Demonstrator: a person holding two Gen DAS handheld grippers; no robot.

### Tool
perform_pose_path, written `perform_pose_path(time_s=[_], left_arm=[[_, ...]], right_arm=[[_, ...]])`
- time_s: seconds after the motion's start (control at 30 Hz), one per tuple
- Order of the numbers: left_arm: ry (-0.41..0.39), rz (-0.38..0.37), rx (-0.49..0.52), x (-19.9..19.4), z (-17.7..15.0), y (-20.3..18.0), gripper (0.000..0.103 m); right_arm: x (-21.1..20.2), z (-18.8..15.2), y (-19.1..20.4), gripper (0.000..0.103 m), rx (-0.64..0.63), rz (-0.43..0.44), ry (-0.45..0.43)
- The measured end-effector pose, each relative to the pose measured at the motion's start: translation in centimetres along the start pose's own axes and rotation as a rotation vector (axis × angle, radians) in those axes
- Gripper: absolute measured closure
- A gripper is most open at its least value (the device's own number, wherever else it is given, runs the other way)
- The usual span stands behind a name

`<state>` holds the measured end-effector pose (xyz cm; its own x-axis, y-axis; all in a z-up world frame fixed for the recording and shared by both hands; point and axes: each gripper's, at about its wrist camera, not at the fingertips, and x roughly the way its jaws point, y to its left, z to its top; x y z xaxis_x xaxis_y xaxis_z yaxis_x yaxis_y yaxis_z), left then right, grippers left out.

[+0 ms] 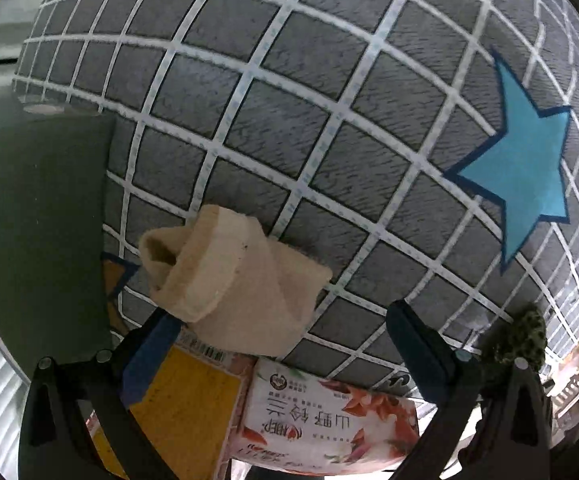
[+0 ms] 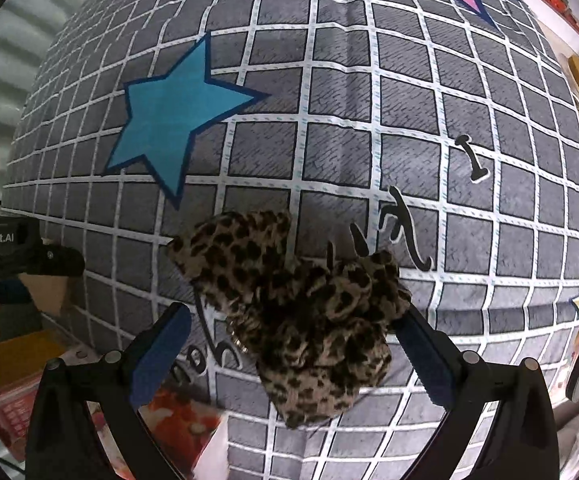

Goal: Organize soft objects
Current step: 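Grasp the beige sock with the left tool while the right tool grasps the leopard-print cloth, then carry the beige sock in the left tool while the right tool carries the leopard cloth over the box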

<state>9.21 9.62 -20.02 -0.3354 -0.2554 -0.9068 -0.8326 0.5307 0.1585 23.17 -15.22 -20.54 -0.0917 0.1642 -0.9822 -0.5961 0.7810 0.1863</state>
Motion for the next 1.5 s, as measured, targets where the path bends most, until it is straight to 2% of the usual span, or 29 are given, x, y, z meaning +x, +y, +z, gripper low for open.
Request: perform_pose_path(time_s=[0.17, 0.23, 0.27, 0.33, 0.37, 0.4, 0.47, 0.57, 0.7, 0.87, 1.07, 1.2, 1.33, 1.5], left_arm=[[0.014, -0.023, -0.033, 1.9, -0.4, 0.1, 0.013], [-0.003, -0.006, -0.015, 2.1, -0.8, 0.0, 0.023], [-0.010, 0.001, -0.010, 2.1, -0.7, -0.2, 0.026], [-0.032, 0.003, 0.010, 2.1, -1.2, -0.4, 0.032], [-0.037, 0.004, 0.017, 1.8, -1.2, -0.9, 0.041], [-0.046, 0.008, 0.025, 1.6, -1.3, -1.1, 0.056], [-0.061, 0.027, 0.044, 0.5, -0.9, -1.5, 0.075], [-0.096, 0.015, 0.066, -1.0, -1.5, -1.5, 0.084], [-0.184, 0.013, 0.157, -3.7, -3.5, -3.1, 0.085], [-0.335, 0.076, 0.374, -7.3, -7.9, -5.9, 0.085], [-0.431, 0.075, 0.547, -11.7, -12.7, -8.8, 0.085], [-0.474, 0.071, 0.607, -11.8, -15.5, -8.5, 0.085], [-0.513, 0.049, 0.654, -12.9, -16.3, -8.0, 0.085], [-0.573, 0.041, 0.704, -13.2, -17.6, -5.2, 0.085]], right_arm=[[0.8, 0.8, 0.4, 0.001, -0.046, -0.051, -0.016], [1.1, 0.7, 0.7, 0.013, -0.059, -0.058, -0.025], [1.0, 0.3, 1.2, 0.025, -0.067, -0.062, -0.030], [1.0, 0.0, 1.9, 0.035, -0.083, -0.067, -0.036], [0.9, -0.1, 1.9, 0.045, -0.092, -0.067, -0.038], [0.8, -0.4, 2.0, 0.049, -0.098, -0.068, -0.038], [0.2, -1.0, 1.9, 0.053, -0.100, -0.049, -0.031], [-1.1, -1.6, 0.9, 0.053, -0.065, -0.007, -0.034], [-2.8, -2.1, -0.3, 0.053, -0.021, 0.034, -0.044], [-4.3, -3.0, -2.3, 0.053, 0.088, 0.100, -0.034], [-6.4, -4.0, -3.2, 0.053, 0.114, 0.107, -0.043], [-7.3, -4.5, -3.6, 0.053, 0.143, 0.111, -0.051], [-8.1, -5.5, -3.1, 0.053, 0.168, 0.112, -0.062], [-9.9, -6.6, -2.3, 0.053, 0.174, 0.109, -0.084]])
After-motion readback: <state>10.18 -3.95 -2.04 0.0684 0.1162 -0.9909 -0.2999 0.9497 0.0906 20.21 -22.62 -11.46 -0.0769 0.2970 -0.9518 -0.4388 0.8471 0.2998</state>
